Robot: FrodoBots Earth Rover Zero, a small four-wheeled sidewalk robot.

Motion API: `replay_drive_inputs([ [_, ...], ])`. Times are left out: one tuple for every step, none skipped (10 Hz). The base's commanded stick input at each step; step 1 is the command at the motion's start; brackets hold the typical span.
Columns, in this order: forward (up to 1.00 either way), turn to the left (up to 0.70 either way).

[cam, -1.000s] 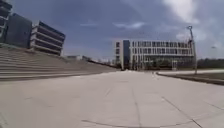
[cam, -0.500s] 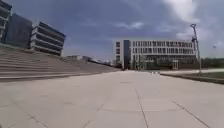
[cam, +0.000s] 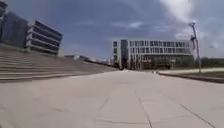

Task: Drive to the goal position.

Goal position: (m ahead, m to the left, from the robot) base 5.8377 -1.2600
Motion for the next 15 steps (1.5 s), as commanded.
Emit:
replay_drive_inputs([
  [0.70,0.00],
  [0.70,0.00],
  [0.70,0.00],
  [0.70,0.00],
  [0.70,0.00],
  [0.70,0.00],
  [0.70,0.00],
  [0.70,0.00],
  [0.70,0.00],
  [0.70,0.00],
  [0.70,0.00],
  [0.70,0.00],
  [0.70,0.00],
  [0.70,0.00],
  [0.70,0.00],
])
